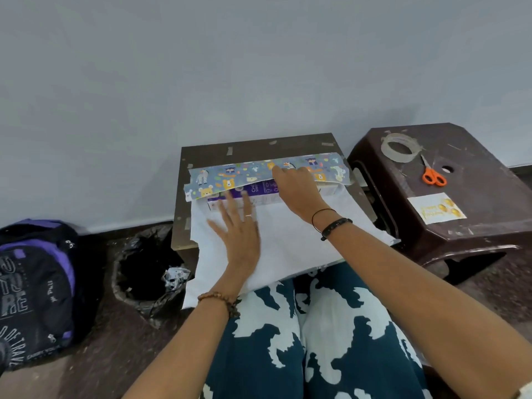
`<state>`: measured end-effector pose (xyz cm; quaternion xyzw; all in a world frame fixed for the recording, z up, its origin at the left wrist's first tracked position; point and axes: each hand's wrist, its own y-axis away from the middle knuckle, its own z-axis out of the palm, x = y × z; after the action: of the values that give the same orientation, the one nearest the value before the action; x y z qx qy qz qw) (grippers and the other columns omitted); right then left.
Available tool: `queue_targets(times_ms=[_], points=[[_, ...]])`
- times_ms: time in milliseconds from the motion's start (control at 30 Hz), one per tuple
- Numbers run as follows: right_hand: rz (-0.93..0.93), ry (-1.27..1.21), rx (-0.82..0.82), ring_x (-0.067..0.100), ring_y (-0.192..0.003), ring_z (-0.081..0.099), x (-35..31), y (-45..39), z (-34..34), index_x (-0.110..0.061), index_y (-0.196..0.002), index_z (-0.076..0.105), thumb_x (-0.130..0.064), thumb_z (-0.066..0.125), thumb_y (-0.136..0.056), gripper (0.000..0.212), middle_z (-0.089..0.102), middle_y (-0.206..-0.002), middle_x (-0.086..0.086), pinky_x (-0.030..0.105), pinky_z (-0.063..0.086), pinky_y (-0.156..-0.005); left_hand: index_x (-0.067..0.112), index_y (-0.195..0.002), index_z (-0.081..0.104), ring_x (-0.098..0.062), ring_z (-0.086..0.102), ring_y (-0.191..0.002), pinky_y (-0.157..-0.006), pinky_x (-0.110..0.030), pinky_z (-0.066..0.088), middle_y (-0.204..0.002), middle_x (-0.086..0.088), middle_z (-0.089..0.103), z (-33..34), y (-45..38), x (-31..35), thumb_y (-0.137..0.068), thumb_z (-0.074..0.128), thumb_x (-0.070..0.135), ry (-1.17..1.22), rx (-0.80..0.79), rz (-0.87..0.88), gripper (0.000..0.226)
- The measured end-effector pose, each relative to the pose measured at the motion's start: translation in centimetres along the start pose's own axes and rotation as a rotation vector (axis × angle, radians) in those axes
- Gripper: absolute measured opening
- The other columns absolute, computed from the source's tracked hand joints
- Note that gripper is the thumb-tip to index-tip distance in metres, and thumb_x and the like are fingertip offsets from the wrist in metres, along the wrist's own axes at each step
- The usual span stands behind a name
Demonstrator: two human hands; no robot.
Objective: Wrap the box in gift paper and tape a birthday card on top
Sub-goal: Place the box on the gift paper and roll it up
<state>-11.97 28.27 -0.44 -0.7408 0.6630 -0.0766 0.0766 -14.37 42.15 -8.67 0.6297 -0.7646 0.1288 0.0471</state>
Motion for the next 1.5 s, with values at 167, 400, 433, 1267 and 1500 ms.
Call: queue_targets(times_ms=[167,400,433,1267,1500], points=[[-0.006,-0.053,-0.011,0.031,-0.102,0.058,-0.6,0.6,-1.6,-0.002,-0.125,0.043,-0.029,0.049,-0.095,0.040,0.061,-0.114,0.017,0.032,0.038,-0.087,0.034,-0.148,0.011,-0.028,0.000,-0.144,-0.109,-0.062,0.016,-0.157,-0.008,-0.010,-0.4,-0.1,0.8,-0.100,0.038,0.024,-0.024,-0.209,0.306,0.056],[-0.003,-0.047,0.032,0.027,-0.107,0.058,-1.1,2.4,-2.1,-0.007,-0.125,0.043,-0.032,0.050,-0.095,0.039,0.060,-0.120,0.011,0.031,0.040,-0.092,0.031,-0.149,0.004,-0.028,0.029,-0.131,-0.103,-0.048,0.033,-0.157,-0.008,-0.010,-1.4,-0.3,1.6,-0.099,0.041,0.014,-0.263,-0.070,0.382,0.064],[-0.004,-0.048,0.040,0.028,-0.103,0.058,-1.3,2.5,-2.0,-0.007,-0.123,0.044,-0.029,0.049,-0.096,0.035,0.061,-0.116,0.012,0.032,0.040,-0.091,0.029,-0.149,0.009,-0.029,0.027,-0.133,-0.107,-0.047,0.029,-0.157,-0.009,-0.003,-1.8,-0.7,1.9,-0.099,0.042,0.015,-0.329,-0.056,0.410,0.062],[0.101,-0.266,0.137,0.029,-0.066,0.056,-0.5,1.5,4.7,-0.002,-0.097,0.054,-0.006,0.043,-0.095,0.012,0.061,-0.084,0.013,0.028,0.029,-0.054,0.021,-0.093,0.075,-0.024,0.068,-0.093,-0.078,-0.039,0.055,-0.095,0.000,0.072,0.9,-5.7,1.8,-0.046,0.090,0.017,-0.368,0.185,0.328,0.050],[0.114,-0.202,0.059,0.026,-0.072,0.052,1.2,-0.9,4.1,-0.004,-0.107,0.049,-0.011,0.035,-0.098,0.018,0.061,-0.093,0.012,0.027,0.030,-0.059,0.009,-0.113,0.066,-0.030,0.062,-0.108,-0.090,-0.050,0.048,-0.113,-0.010,0.066,1.4,-6.4,1.9,-0.053,0.085,0.002,-0.183,0.177,0.368,0.063]])
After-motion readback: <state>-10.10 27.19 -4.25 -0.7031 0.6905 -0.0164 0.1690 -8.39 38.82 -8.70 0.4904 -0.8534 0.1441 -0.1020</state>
